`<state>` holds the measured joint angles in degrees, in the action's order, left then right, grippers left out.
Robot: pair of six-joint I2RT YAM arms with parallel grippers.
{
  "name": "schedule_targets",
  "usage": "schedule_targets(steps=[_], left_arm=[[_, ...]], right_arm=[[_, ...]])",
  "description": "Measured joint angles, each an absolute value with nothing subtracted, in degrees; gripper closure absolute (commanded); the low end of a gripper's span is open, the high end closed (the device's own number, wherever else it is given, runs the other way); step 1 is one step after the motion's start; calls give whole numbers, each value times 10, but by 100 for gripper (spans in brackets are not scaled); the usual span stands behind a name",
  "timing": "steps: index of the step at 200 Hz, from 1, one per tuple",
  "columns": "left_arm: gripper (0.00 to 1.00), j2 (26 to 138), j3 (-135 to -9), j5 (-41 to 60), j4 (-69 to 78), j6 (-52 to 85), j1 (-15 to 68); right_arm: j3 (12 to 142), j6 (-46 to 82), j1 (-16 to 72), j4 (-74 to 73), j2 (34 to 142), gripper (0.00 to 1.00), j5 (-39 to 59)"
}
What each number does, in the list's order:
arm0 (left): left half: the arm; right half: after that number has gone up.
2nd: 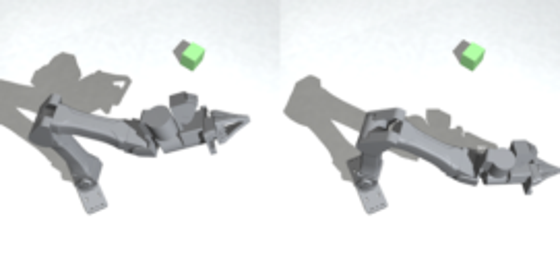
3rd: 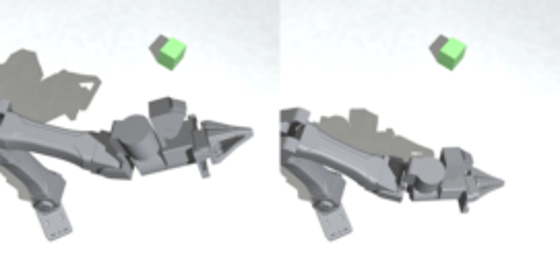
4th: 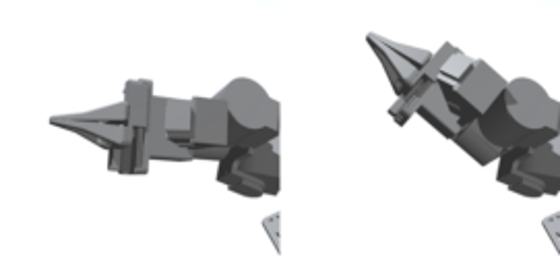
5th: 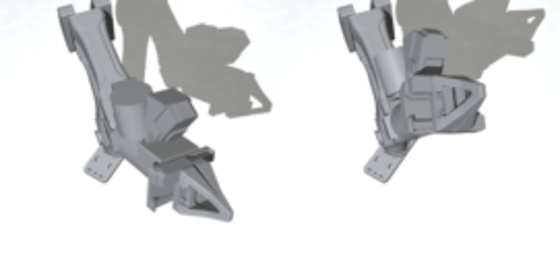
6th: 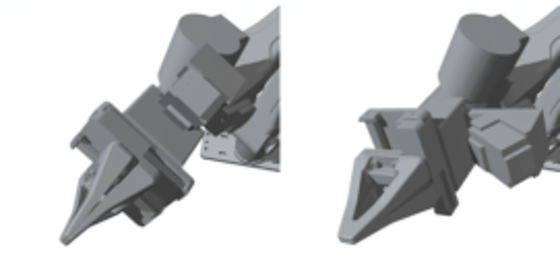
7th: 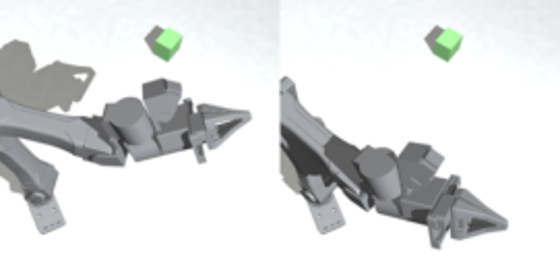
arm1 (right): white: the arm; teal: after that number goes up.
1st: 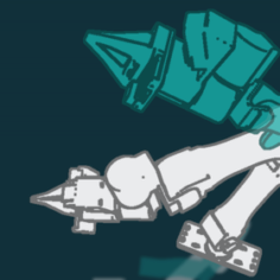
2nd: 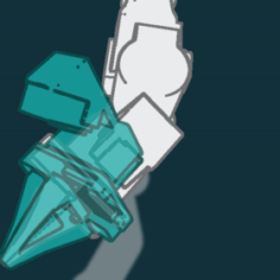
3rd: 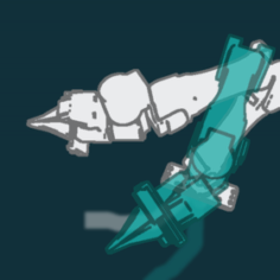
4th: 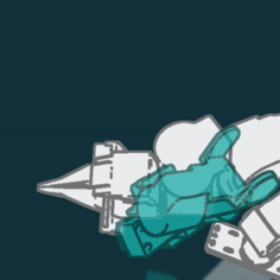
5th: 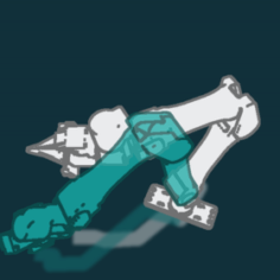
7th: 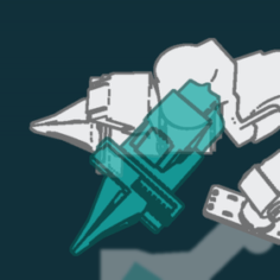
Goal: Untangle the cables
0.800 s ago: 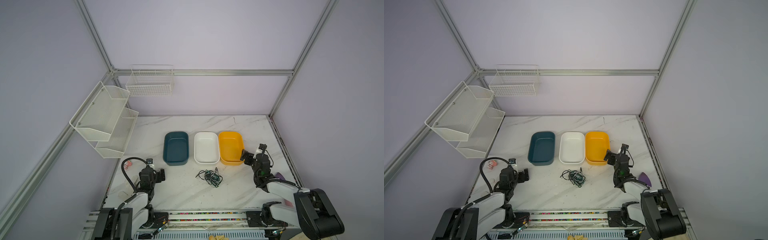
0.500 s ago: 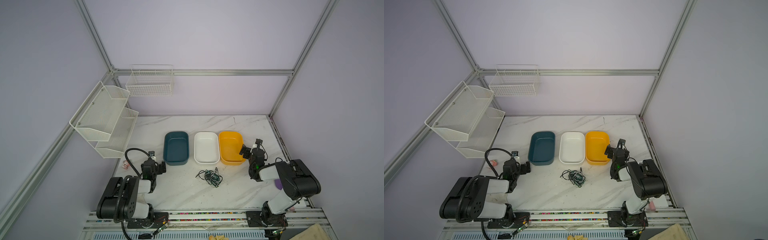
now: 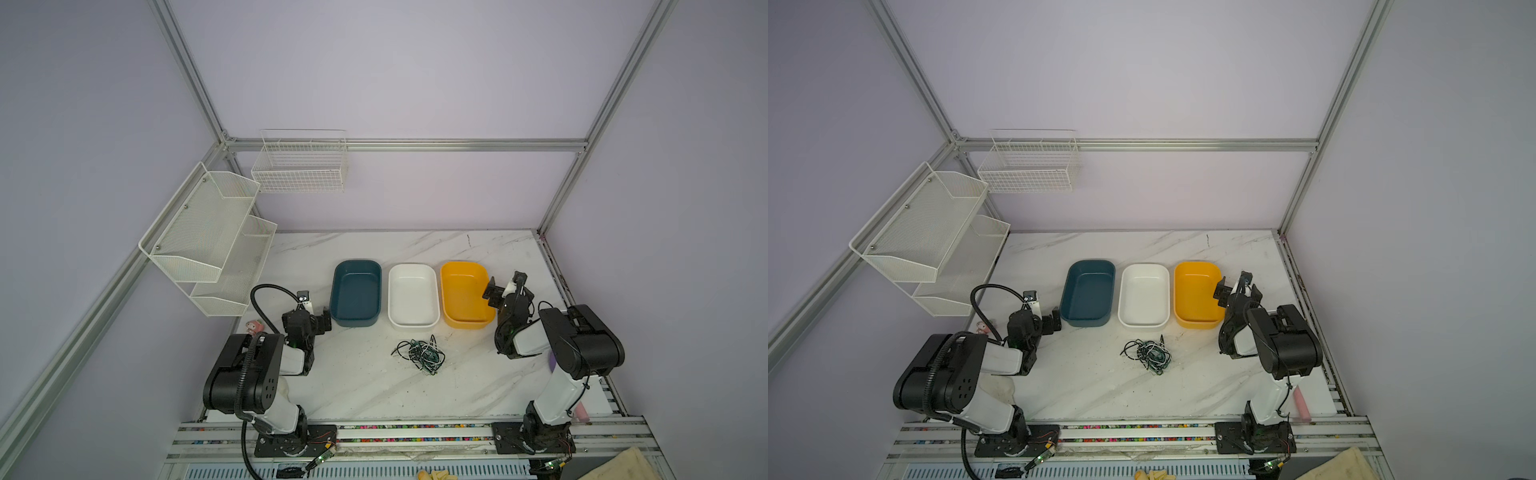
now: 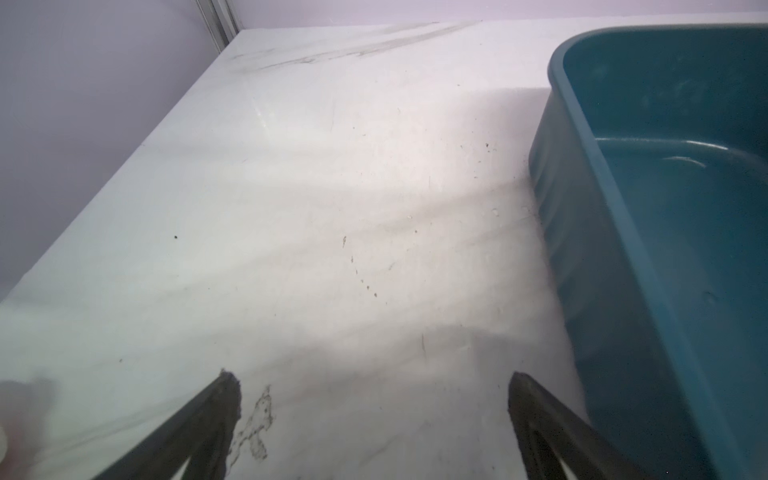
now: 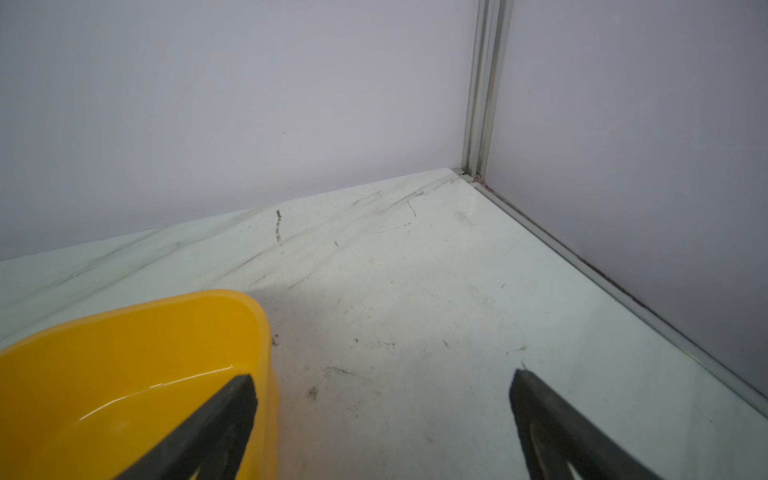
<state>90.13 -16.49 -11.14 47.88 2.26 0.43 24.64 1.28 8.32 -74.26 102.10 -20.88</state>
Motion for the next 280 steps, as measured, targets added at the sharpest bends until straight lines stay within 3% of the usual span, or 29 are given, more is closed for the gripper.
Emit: schedule_targets(steps=[113,170,216,280], left_arm=[[0,901,-178,-114,504,18,4],[0,779,-222,-135,374,23,4],[0,613,-247,-133,233,118,4],[0,438,-353,-131,-78,367,3]], right_arm=[[246,-3,84,-771,1017,2,-223],[259,-4,114,-657,790,2,-243],[362,106,126,-499,642,2,-135],[446,323,126,-349,615,2,118]])
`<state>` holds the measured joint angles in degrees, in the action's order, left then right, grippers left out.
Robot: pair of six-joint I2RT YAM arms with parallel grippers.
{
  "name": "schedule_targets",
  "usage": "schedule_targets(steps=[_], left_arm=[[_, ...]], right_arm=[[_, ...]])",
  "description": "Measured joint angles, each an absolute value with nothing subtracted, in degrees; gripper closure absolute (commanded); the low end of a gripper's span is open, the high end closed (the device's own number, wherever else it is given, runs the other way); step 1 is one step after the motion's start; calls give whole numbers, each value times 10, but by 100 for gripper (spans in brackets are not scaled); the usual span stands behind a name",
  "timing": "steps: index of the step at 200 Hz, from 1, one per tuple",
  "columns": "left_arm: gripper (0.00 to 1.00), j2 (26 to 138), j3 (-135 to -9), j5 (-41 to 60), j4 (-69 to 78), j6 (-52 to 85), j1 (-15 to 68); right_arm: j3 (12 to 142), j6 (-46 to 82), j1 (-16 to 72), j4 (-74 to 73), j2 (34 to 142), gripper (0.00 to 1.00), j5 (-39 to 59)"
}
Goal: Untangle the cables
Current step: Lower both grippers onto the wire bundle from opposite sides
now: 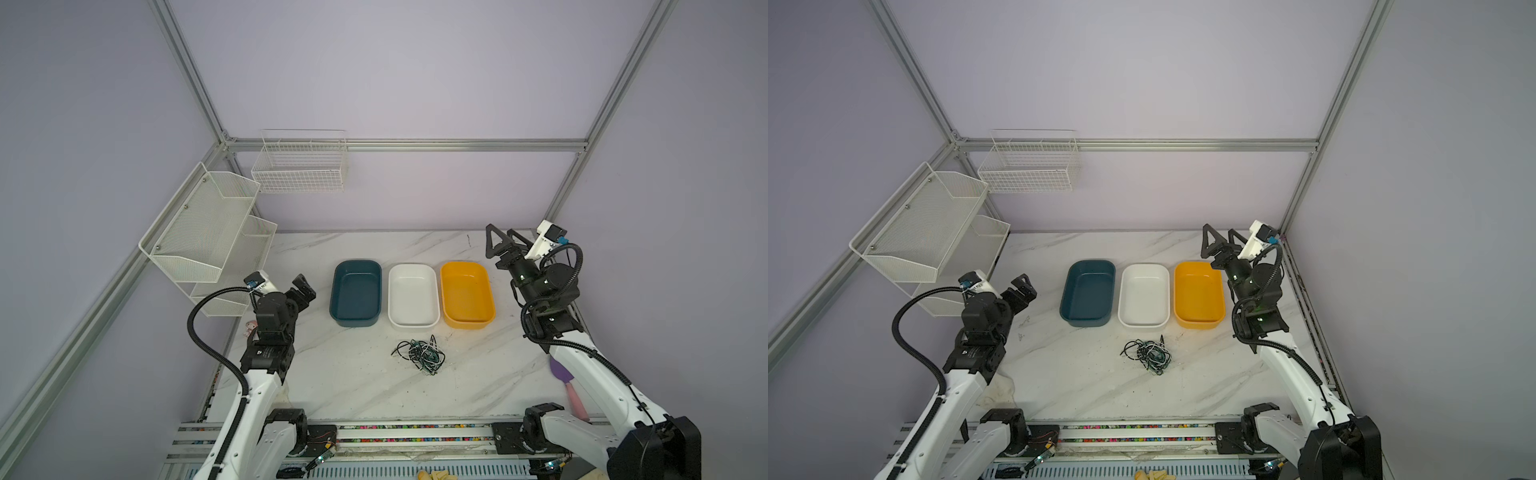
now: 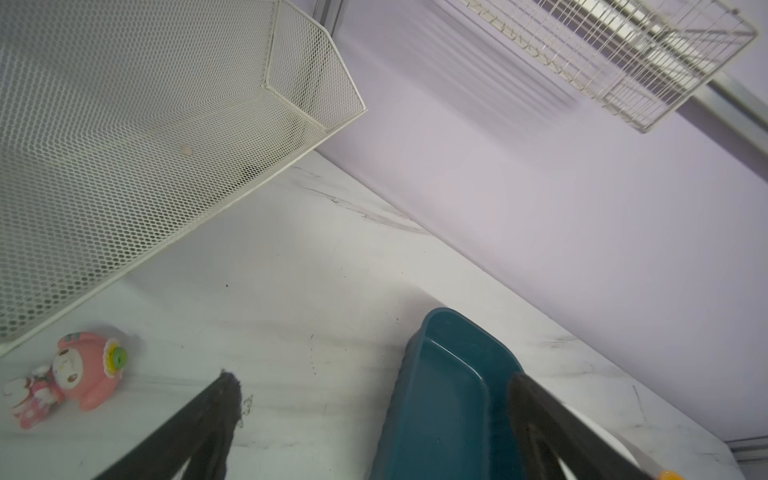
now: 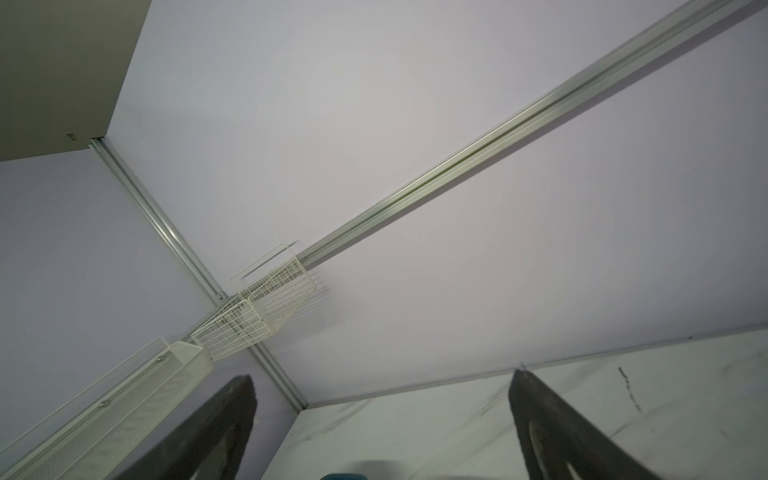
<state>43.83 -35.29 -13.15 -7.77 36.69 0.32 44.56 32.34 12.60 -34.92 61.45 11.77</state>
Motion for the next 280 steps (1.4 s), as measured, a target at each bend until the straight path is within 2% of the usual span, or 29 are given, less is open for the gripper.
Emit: schedule_targets(steps=[28,59,93,164,258,280], left_arm=[[0,382,-353,-56,-111,387,3],[0,385,-353,41,-144,401,5],[0,393,-353,84,-206,414,33],[0,390,-350,34,-287,458,220],[0,412,-314,1,-299,519,319],[0,416,-311,-4,-299,524,331]], right_arm=[[478,332,156,-258,634,4,162],[498,307,263,-155,640,5,128],[497,300,348,-58,640,8,75],[463,315,509,64,658,20,-10],[385,397,602,149,655,32,-80],[383,402,606,147,659,38,-82]])
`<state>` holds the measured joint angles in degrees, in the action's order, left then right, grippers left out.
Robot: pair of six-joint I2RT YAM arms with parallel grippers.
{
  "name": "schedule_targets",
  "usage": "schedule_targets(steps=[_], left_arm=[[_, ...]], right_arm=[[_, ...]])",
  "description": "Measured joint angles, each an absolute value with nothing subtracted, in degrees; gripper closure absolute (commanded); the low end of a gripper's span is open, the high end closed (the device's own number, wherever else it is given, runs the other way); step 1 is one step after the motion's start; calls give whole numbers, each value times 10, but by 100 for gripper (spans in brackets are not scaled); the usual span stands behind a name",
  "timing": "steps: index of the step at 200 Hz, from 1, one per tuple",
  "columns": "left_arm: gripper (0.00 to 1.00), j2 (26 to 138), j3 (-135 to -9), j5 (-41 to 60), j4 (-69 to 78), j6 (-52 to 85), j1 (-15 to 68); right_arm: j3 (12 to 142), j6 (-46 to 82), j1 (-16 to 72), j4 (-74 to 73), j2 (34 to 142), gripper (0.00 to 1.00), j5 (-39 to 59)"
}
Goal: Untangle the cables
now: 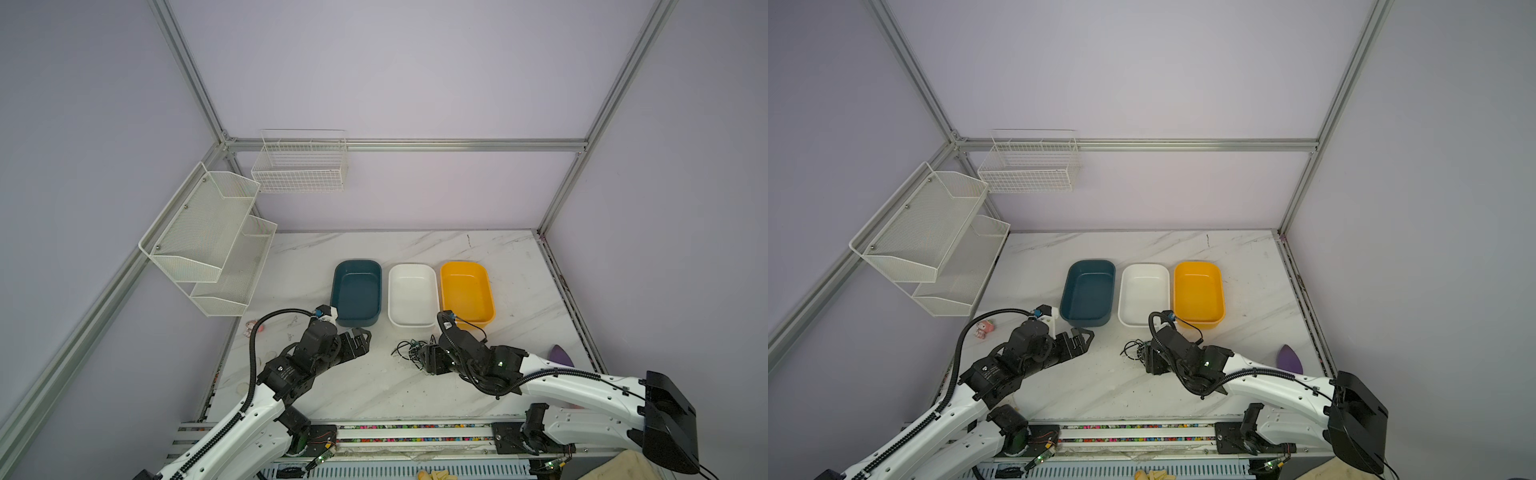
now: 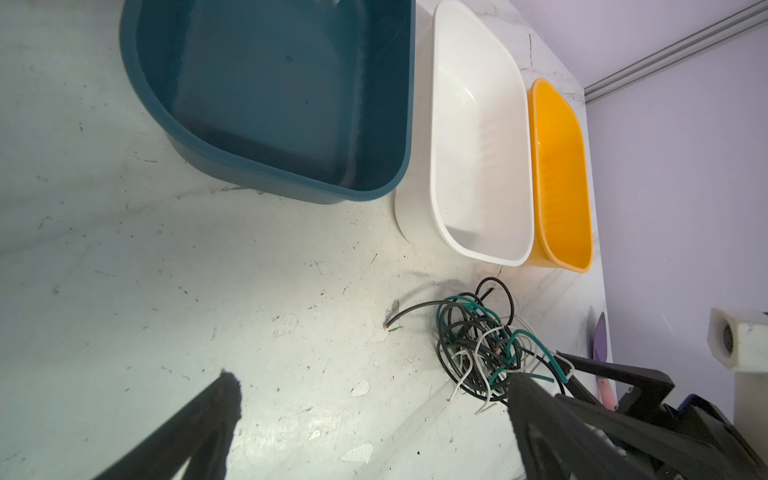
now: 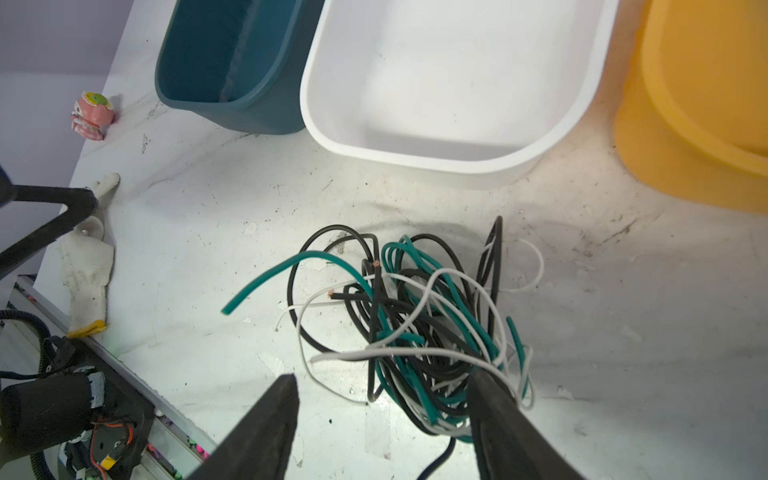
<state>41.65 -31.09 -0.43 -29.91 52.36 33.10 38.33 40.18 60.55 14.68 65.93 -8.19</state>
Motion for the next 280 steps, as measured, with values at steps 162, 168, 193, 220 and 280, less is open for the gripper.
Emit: schedule_targets(steps=[162,168,193,220,280], left_arm=[[0,489,-275,20,-238,545,384],[0,491,-275,22,-235,547,385],[0,493,-270,27,-215,555,387],[0,496,-257,37,-189,566,387],[0,506,-215,79,-87,585,388]], right_arm=[[383,382,608,57,782,75,-62],[383,381,608,56,782,76,-59],[383,373,608,54,774,83,-42],[383,363,608,47,755,87,-14],[380,352,608,-3,704,96,50]])
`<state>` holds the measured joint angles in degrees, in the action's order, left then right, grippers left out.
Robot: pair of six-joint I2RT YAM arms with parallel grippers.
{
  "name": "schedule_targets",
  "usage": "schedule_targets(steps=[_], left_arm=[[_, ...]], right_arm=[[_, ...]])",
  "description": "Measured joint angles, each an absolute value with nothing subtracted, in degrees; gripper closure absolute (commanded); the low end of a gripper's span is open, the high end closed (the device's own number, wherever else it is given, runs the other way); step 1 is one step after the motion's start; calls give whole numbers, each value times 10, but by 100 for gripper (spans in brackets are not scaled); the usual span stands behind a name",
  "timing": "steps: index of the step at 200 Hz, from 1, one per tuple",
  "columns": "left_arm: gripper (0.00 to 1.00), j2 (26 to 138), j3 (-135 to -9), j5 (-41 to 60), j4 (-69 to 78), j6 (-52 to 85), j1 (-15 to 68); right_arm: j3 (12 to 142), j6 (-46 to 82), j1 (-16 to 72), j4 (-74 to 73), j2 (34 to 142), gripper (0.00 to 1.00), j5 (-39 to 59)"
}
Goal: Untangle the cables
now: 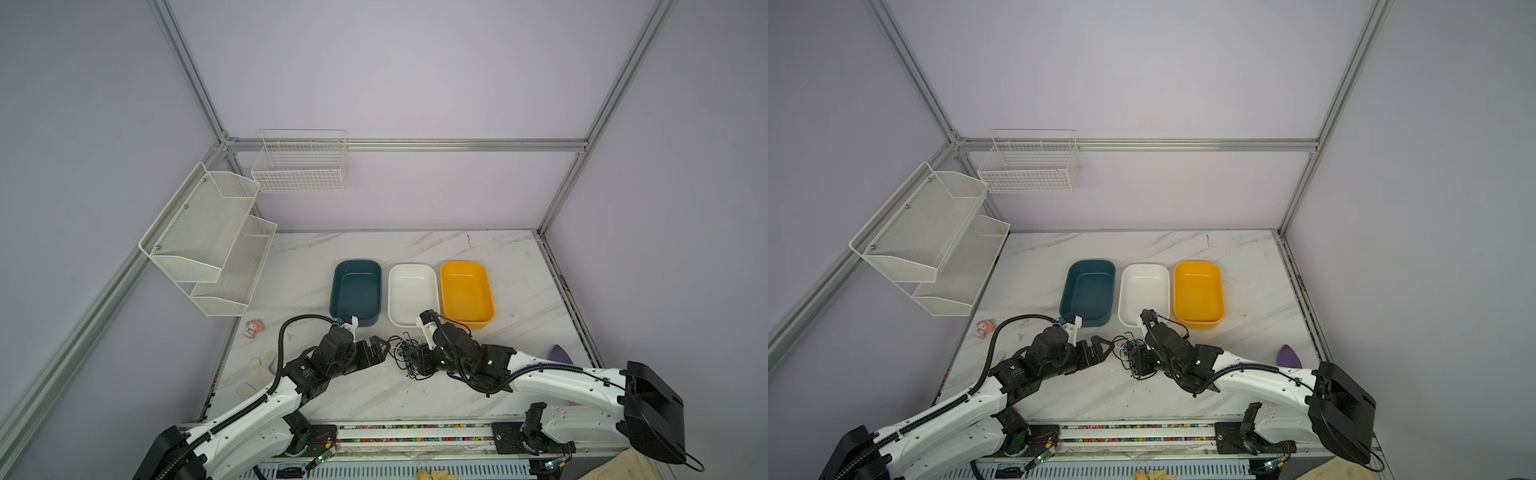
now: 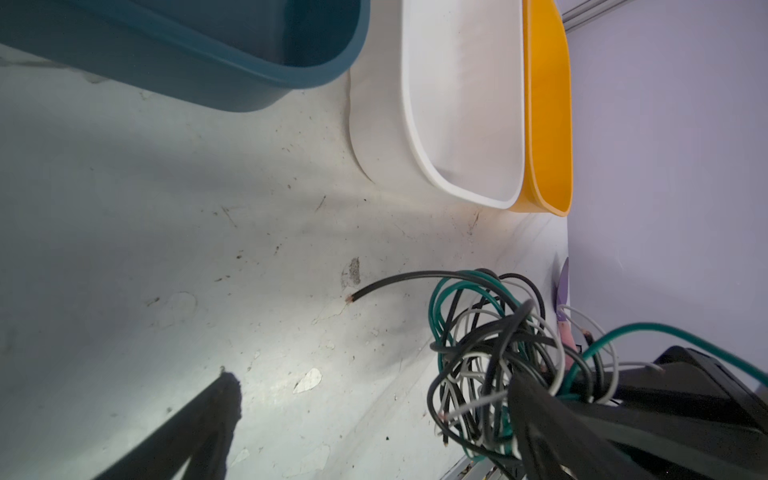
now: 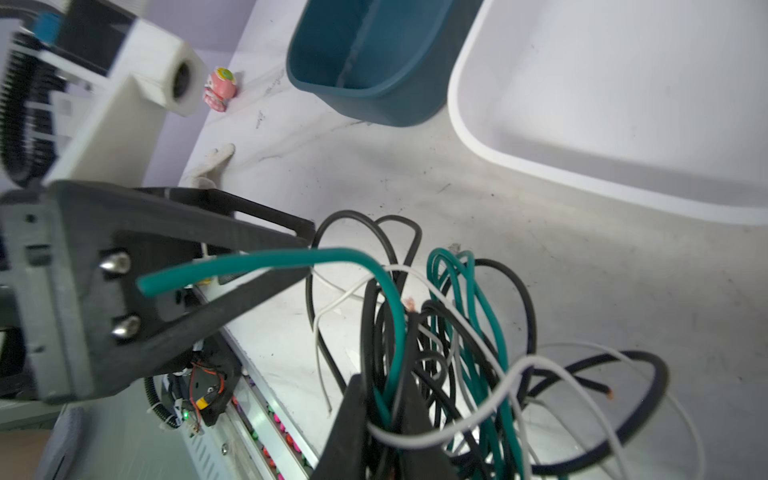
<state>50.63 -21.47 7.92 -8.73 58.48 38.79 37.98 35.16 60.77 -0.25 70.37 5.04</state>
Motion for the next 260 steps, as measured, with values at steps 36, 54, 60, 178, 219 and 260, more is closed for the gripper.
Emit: schedule_targets(steps=[36,54,60,178,219,260], left_arm=[[3,498,-173,114,-8,602,388],[9,485,-157,127,27,610,388],[12,479,-151,131,39,615,388],[72,444,-105,163,143,656,391],[92,453,-105,168,157,655,391],[100,461,-105,168,161,654,391]], right_arm=[[371,351,608,-30,703,98,86],[364,351,608,-40,703,99,102],[363,352,608,-42,703,100,106],[345,368,608,-78,695,100,133],[345,370,608,-80,696,100,133],[343,374,608,-80,697,95,128]])
